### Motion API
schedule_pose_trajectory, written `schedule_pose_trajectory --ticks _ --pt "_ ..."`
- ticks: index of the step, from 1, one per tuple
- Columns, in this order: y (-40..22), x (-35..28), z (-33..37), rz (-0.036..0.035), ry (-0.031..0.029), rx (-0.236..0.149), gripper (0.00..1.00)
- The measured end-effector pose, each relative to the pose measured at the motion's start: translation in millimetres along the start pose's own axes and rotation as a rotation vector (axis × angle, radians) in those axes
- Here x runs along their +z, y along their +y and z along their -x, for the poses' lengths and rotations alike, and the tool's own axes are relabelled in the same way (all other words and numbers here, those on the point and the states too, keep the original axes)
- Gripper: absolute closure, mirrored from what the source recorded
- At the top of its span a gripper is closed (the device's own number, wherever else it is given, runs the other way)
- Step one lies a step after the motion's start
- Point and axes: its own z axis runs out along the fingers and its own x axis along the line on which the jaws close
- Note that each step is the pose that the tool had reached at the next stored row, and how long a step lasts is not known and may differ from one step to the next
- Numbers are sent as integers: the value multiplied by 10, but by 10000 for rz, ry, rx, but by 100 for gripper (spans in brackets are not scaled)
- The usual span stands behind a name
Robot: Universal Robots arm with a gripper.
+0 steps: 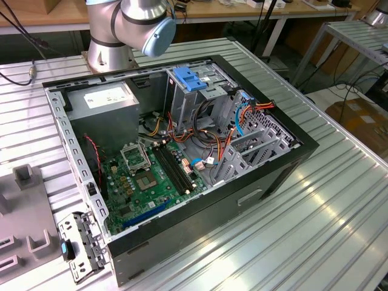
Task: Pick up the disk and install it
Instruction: 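Pick up the disk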
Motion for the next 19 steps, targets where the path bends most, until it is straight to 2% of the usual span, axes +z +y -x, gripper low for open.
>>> schedule_pose_trajectory --ticks 5,9,10,17,18,19 --pt "0 0 0 2 7 -123 89" --pt "-7 4 3 17 46 -870 89" --pt "-13 10 6 14 47 -918 89" --pt "-51 66 16 -103 22 -938 89" --pt "-56 75 17 -119 18 -938 89" --pt "-62 89 18 -137 14 -939 83"
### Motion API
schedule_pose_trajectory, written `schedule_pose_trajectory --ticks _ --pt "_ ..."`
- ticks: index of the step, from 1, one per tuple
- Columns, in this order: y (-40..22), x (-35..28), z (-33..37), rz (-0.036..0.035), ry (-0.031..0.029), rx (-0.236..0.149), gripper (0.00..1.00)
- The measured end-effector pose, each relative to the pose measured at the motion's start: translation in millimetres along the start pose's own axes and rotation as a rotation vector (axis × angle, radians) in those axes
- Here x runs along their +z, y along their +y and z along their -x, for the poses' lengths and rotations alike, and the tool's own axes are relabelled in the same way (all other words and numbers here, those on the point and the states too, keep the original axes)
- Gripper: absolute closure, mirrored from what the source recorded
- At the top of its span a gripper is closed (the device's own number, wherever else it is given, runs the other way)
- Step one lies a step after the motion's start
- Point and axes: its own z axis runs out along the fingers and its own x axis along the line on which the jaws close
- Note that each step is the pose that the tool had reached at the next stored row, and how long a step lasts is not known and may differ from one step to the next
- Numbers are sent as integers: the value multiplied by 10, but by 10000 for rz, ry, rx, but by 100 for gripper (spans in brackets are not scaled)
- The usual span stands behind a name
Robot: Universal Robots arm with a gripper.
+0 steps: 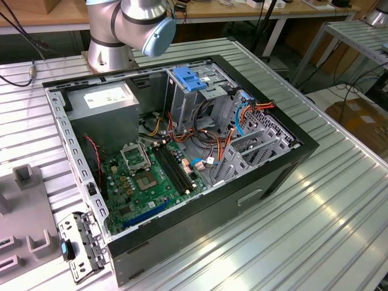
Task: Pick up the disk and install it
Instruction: 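Pick up the disk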
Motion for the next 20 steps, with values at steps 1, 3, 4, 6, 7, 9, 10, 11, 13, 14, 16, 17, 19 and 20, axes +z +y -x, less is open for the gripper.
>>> schedule_pose_trajectory --ticks 1,3,4,6,7,9,10,11,13,14,16,17,19,20 --pt "-4 14 2 -9 -1 -6 76" --pt "-8 44 13 -23 -2 -27 76" --pt "-9 57 19 -28 -3 -38 75" --pt "-11 90 27 -38 -3 -62 75" --pt "-12 116 28 -44 -3 -79 69" --pt "-13 155 27 -55 -4 -93 62" --pt "-14 171 27 -61 -4 -102 62" --pt "-14 186 27 -67 -4 -114 61" --pt "-15 216 26 -86 -3 -135 55" --pt "-15 228 26 -96 -3 -143 55" --pt "-17 272 26 -125 -5 -177 55" --pt "-17 285 27 -133 -5 -192 55" --pt "-17 321 39 -158 -6 -262 55" --pt "-16 333 42 -172 -7 -298 55"
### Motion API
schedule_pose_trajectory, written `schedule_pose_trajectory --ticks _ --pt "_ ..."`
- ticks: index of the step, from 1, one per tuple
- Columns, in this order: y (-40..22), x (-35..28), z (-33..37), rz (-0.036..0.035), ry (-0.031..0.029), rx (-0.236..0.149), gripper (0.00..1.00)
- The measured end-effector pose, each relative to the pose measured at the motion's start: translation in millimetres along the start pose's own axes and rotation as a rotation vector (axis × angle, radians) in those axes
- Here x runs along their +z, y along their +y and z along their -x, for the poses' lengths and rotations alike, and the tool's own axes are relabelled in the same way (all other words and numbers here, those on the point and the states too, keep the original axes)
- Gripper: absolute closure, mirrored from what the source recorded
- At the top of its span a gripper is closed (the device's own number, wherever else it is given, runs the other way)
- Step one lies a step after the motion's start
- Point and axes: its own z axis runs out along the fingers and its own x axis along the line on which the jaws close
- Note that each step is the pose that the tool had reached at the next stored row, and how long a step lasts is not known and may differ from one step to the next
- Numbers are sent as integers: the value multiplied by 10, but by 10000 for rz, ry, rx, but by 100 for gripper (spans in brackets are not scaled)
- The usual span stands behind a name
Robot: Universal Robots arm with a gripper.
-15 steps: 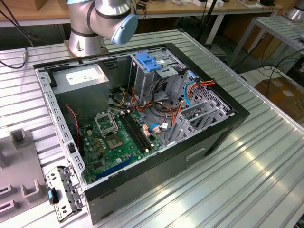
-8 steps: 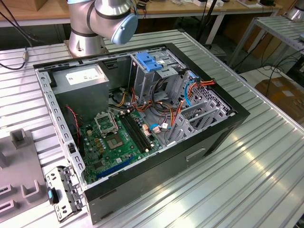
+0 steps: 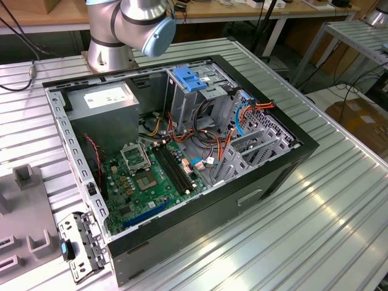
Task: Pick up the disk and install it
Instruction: 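Pick up the disk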
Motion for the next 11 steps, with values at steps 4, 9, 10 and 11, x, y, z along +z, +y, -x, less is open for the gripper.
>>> schedule_pose_trajectory --ticks 4,9,10,11 --pt "0 31 1 -33 -2 -164 55" --pt "2 33 1 -42 -6 -171 55" --pt "2 32 1 -41 -5 -173 55" --pt "2 33 1 -42 -5 -174 55"
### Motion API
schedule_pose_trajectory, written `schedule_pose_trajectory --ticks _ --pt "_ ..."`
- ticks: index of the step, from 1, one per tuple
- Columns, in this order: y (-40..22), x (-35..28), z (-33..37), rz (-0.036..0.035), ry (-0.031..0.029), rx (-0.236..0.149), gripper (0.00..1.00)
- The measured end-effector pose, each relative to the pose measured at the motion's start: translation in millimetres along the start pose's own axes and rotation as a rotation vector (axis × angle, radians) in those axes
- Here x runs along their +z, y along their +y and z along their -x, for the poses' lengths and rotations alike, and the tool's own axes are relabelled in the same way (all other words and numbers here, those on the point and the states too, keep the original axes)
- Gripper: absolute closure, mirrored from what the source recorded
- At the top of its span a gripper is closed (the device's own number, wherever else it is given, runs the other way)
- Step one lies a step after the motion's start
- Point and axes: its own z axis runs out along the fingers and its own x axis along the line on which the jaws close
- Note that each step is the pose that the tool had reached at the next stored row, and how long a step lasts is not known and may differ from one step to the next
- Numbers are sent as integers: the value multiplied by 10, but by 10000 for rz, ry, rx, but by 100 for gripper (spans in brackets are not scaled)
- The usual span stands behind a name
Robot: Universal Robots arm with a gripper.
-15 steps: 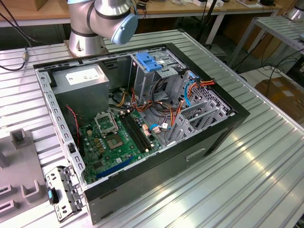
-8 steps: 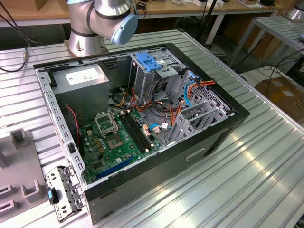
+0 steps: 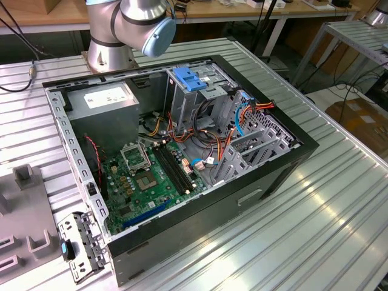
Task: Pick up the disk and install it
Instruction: 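Pick up the disk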
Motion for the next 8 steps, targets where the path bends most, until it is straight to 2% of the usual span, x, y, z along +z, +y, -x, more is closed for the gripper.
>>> schedule_pose_trajectory --ticks 3,4,6,8 --pt "0 0 0 -2 0 -3 54" --pt "1 0 -1 -8 0 -6 47" --pt "4 1 -1 -30 -3 -13 47" --pt "26 23 -3 -141 -16 -33 47"
